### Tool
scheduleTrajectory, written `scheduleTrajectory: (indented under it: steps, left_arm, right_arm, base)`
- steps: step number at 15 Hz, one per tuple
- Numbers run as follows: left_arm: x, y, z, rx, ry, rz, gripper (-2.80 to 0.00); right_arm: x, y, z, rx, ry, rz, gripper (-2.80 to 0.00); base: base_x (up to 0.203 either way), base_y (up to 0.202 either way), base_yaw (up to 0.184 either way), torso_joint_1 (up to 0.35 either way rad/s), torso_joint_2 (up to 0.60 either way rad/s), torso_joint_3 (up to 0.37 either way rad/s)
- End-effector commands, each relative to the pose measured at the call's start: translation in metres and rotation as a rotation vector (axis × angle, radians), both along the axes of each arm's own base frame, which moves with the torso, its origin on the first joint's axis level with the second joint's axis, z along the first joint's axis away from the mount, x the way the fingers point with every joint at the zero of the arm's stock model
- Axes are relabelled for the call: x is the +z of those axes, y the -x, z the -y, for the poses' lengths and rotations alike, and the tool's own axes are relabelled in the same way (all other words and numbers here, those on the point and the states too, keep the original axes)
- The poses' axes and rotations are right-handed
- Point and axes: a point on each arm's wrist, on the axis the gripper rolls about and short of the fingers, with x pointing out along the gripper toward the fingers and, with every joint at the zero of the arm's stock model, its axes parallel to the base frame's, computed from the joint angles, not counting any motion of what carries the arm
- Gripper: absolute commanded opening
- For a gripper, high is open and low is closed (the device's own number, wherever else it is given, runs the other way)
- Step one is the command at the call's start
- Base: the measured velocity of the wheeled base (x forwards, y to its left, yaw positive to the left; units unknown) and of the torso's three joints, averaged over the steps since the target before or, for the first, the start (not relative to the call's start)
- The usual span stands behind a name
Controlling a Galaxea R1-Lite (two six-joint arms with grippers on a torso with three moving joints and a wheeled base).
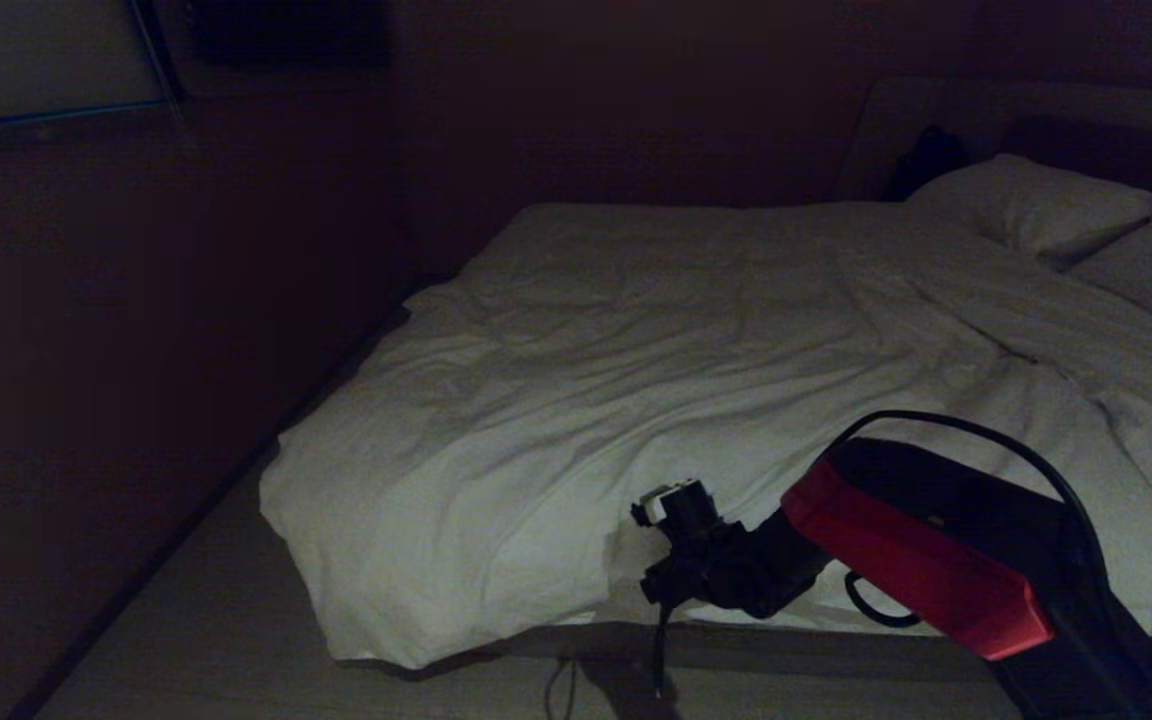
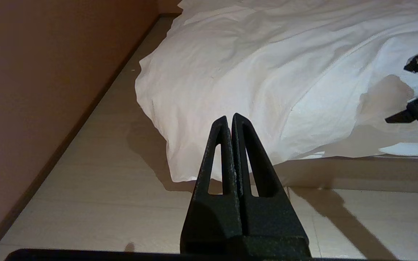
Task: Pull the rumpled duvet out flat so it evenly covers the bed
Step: Flatten the corners of the folded blanket
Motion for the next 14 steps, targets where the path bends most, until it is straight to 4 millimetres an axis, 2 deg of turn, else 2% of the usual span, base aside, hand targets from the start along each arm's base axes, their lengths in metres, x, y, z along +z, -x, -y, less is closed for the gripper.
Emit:
scheduleTrajectory:
  steps: [1, 7, 14]
  left_arm:
    - [0.0, 0.0, 0.0, 0.0, -0.001, 0.0, -2.8]
    - [0.0, 0.0, 0.0, 0.0, 0.0, 0.001, -2.8]
    - [0.0, 0.0, 0.0, 0.0, -0.002, 0.0, -2.8]
  right_arm:
    - [-0.002, -0.003, 0.0, -0.032, 0.038, -0.022, 0.0]
    - [-0.001, -0.015, -0.006, -0.053, 0.009, 0.007, 0.0]
    - [0.0, -0.021, -0.01, -0.086, 0.017, -0.059, 0.0]
  base:
    - [0.0, 0.0, 0.0, 0.0, 0.0, 0.0]
    - [0.0, 0.0, 0.0, 0.0, 0.0, 0.0]
    - [0.0, 0.0, 0.0, 0.0, 0.0, 0.0]
